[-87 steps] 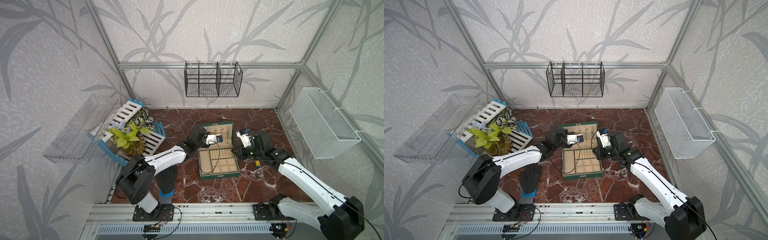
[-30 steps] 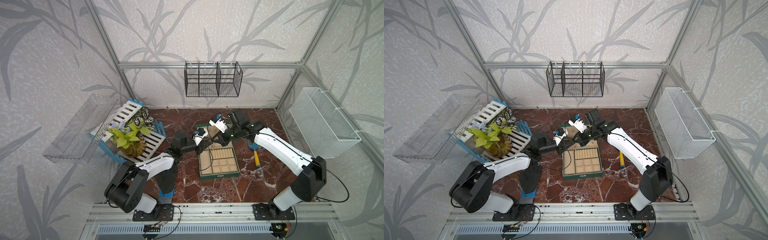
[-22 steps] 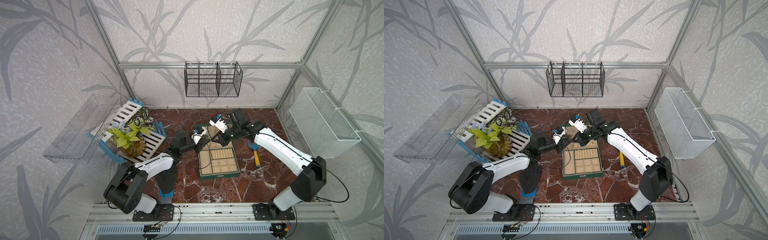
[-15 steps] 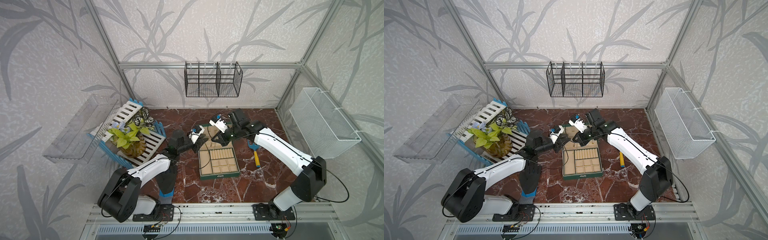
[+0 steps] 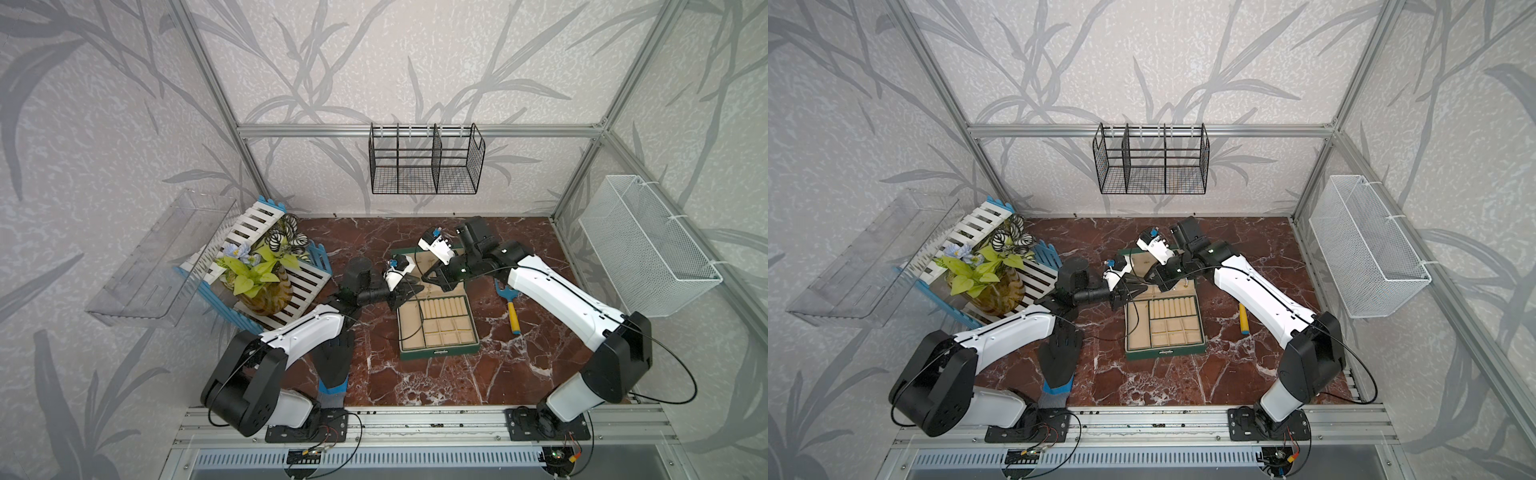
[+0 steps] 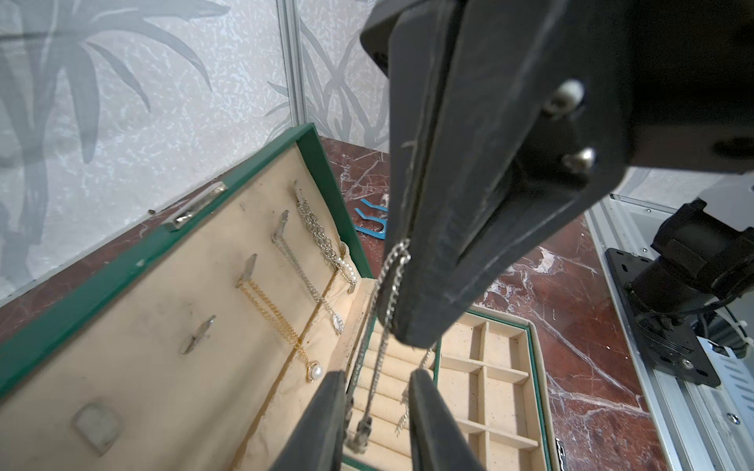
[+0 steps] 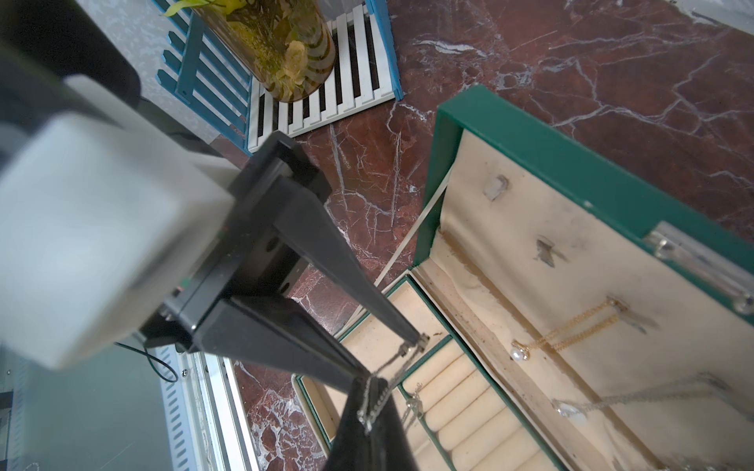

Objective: Put jewelry chain into jewelry box
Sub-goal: Hang the necklace on the jewelry box clasp.

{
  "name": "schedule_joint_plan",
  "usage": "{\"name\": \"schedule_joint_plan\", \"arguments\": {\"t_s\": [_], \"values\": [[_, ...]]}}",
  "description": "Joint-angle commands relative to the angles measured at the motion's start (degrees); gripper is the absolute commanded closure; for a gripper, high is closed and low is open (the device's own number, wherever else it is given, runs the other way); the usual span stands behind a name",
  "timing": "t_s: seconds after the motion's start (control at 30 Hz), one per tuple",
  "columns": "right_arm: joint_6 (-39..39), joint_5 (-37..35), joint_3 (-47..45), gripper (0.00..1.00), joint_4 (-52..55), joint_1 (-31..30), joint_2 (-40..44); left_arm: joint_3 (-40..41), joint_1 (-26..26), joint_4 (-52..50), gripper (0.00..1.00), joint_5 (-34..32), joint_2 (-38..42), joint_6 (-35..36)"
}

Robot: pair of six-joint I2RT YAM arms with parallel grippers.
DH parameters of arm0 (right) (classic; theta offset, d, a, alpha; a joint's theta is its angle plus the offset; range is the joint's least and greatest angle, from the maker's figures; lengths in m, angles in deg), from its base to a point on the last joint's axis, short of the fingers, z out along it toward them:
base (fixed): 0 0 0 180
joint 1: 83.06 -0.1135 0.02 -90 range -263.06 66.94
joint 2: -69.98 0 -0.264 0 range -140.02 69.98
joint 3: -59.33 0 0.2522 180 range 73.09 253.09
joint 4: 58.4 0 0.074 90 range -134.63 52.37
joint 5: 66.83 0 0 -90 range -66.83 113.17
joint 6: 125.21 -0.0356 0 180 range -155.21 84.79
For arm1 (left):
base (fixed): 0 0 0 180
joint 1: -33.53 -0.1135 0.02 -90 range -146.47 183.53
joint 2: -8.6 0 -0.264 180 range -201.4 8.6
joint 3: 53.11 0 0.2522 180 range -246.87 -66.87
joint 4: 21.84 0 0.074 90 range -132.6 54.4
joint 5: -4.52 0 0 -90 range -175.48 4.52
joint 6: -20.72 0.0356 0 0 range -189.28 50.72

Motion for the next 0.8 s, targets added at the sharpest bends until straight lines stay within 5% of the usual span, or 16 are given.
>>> {"name": "schedule_joint_plan", "arguments": {"t_s": [0.0,0.47,0.77], "values": [[-0.69,0.97,0.25,1.0,-0.83,-0.24,0.42,-2.09,-0.09,2.14,0.74,3.29,-1.27,-0.95],[-1.15,0.79,-0.34,1.0,-1.63,-0.2,0.67,-3.37,-0.12,6.1,0.9,5.84,-5.22,-2.96],[-4.28,-7.44,-2.11,1.0,-7.14,-0.2,-0.69,-0.15,-0.92,6.2,1.0,-4.76,-3.96,-4.5]]}}
